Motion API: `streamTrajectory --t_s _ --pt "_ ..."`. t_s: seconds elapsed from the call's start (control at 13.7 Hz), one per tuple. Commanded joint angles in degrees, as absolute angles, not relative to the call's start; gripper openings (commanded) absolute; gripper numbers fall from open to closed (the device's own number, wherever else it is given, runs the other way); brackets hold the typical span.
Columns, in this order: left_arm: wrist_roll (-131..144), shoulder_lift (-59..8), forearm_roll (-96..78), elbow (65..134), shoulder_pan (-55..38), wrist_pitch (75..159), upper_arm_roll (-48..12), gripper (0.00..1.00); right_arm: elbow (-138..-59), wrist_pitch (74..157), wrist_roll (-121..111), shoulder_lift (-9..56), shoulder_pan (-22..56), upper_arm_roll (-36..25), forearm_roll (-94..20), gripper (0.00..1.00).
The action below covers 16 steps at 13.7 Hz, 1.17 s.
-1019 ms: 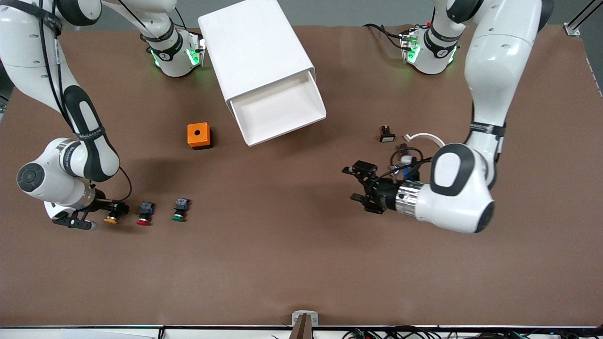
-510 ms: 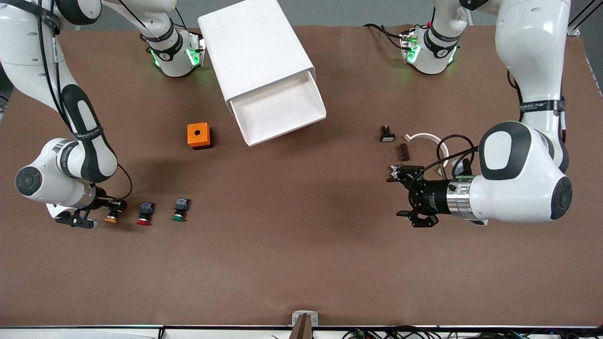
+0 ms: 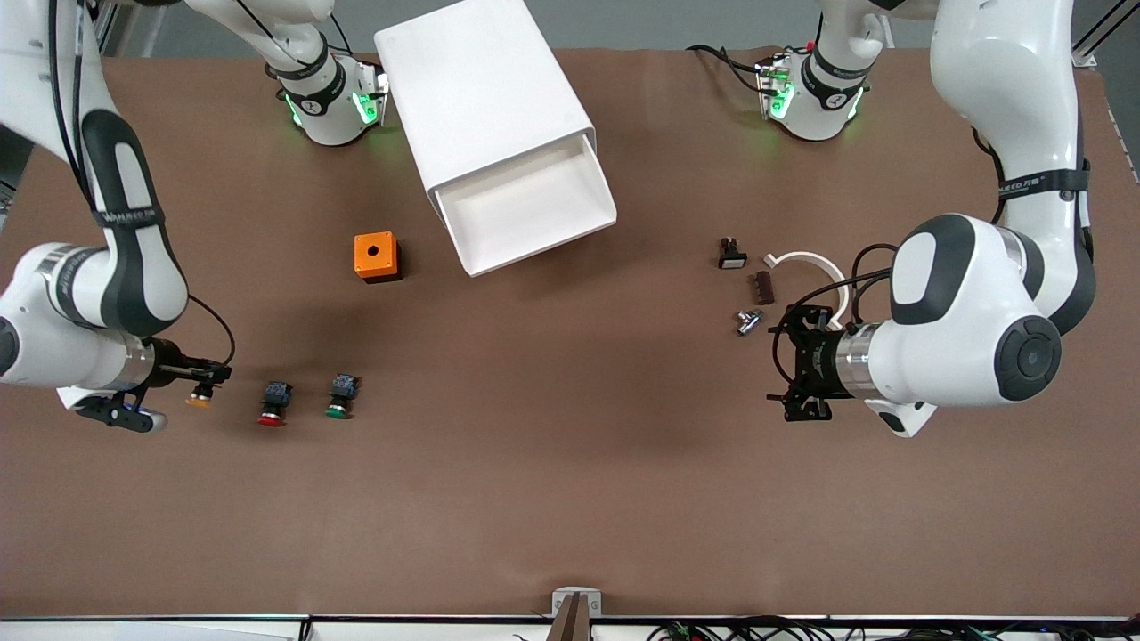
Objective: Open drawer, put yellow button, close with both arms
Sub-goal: 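Carry the yellow button into the open drawer with the right gripper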
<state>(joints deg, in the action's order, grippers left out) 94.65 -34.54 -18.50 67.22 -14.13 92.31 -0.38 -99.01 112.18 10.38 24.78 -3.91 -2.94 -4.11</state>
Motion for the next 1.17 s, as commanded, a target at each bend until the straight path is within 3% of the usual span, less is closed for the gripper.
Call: streamTrajectory --t_s 0.0,0.36,0.8,1.09 --pt "81.88 -30.51 -14.08 69.77 -14.32 91.23 -0.61 0.99 -101.42 104.97 22.46 15.84 1.74 -3.08 -8.06 0.00" --pt "69.91 -29.97 -9.94 71.45 -15.82 89.30 -2.63 0.99 -102.39 100.28 50.22 6.60 16.93 -3.08 -11.85 0.00" --pt "67.24 -29.27 -5.71 78.83 -19.78 96.41 -3.69 0.99 -102.57 109.23 78.27 6.15 36.18 -3.16 -13.01 0.00" --pt "68.64 -29.36 -6.15 80.77 -20.74 96.59 -4.30 0.99 -102.83 112.85 91.12 6.85 44.63 -3.25 -11.78 0.00"
